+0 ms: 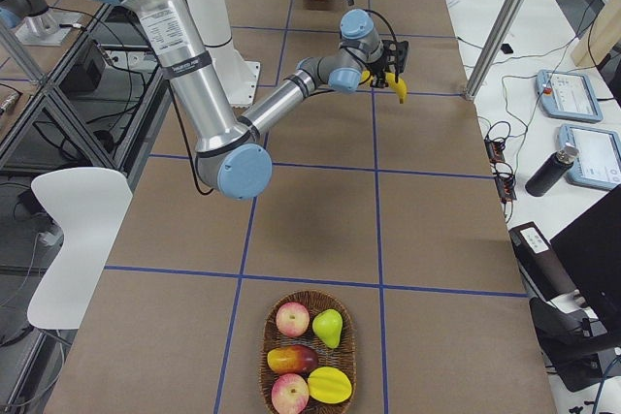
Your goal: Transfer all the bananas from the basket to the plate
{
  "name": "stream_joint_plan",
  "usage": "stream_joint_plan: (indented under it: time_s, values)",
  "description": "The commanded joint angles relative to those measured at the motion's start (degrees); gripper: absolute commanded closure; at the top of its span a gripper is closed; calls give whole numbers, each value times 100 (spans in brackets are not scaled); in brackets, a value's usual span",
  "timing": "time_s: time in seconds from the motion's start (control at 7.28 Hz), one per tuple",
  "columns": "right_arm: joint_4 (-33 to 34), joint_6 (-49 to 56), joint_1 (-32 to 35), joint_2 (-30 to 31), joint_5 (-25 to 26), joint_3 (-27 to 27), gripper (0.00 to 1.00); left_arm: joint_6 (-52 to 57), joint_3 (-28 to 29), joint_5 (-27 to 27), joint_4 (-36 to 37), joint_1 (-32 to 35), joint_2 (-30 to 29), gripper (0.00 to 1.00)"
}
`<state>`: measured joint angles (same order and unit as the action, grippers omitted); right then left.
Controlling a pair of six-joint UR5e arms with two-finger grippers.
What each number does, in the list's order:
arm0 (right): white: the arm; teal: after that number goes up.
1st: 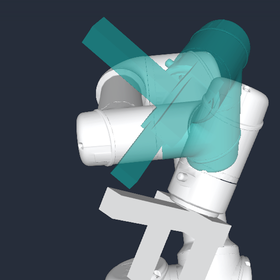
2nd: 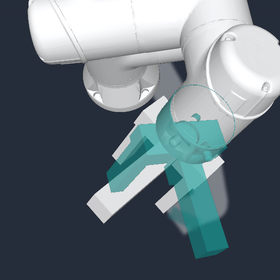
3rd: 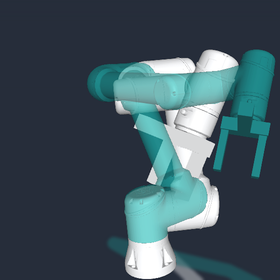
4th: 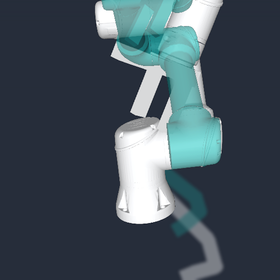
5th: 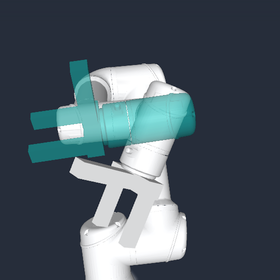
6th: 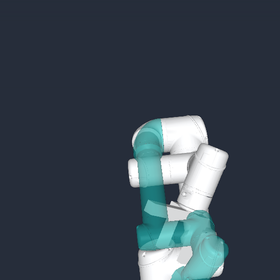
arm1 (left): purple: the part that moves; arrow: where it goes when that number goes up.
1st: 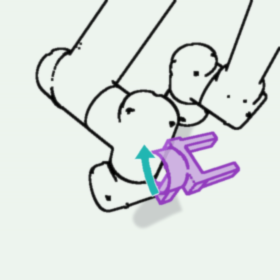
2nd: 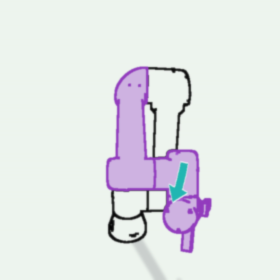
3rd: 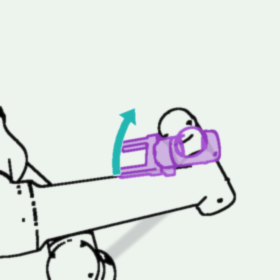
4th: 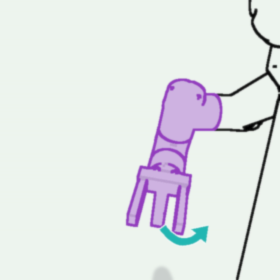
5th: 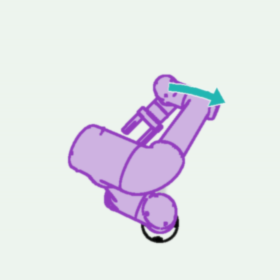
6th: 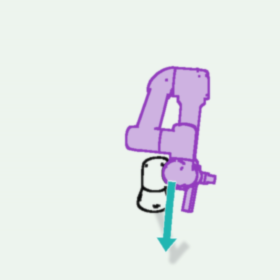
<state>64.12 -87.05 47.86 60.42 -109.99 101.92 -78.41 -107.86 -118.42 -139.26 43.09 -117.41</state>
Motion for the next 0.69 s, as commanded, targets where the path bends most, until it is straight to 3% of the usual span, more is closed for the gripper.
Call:
stream_joint_plan:
  time_s: [0.0,0.27,0.55]
  values:
    - [1922,-276,-539,-924,442,432,100,-105,1,468,4,-388,-133,0]
    - [2506,-751,-795,-1391,540,521,100,-105,19,469,13,-424,-142,0]
    - [2658,-944,-875,-1621,540,592,100,-96,36,469,13,-477,-186,1]
